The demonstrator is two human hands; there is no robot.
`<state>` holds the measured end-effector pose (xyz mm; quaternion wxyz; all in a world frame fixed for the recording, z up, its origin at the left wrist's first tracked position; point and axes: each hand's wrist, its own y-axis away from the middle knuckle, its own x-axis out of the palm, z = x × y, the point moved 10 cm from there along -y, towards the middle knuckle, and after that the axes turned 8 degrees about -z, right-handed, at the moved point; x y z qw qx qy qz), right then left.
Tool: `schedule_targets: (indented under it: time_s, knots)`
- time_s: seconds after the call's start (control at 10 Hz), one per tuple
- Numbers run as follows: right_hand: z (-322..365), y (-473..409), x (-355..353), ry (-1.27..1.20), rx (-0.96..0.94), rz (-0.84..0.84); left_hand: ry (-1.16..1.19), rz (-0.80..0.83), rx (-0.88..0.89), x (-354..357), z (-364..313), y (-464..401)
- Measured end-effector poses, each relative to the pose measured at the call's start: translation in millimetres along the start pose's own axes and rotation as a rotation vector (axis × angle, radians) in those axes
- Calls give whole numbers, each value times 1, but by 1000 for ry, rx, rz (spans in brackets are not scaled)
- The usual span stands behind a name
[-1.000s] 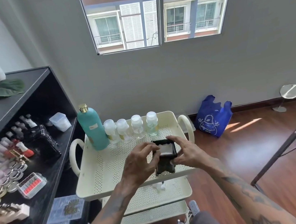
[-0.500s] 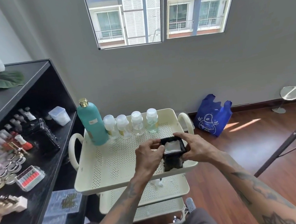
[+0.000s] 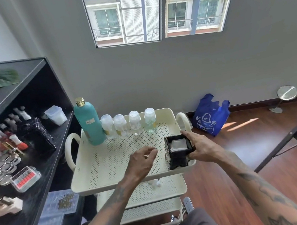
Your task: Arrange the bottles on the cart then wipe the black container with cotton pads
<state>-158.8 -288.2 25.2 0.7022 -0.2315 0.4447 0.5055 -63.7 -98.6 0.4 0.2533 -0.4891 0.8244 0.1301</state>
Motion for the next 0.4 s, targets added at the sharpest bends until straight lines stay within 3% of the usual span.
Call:
schedule_targets:
  time_s: [0.2,0.3,0.4]
  knots:
    - [8,10,-9,50,33,44,-545,25,-134,-67,114,5]
    - [40,16,-43,154,-17,-113,-605,49,-252,-82,137,17]
    - [101,23,-69,18,-207,-415,-621,87,-256,-74,135,20]
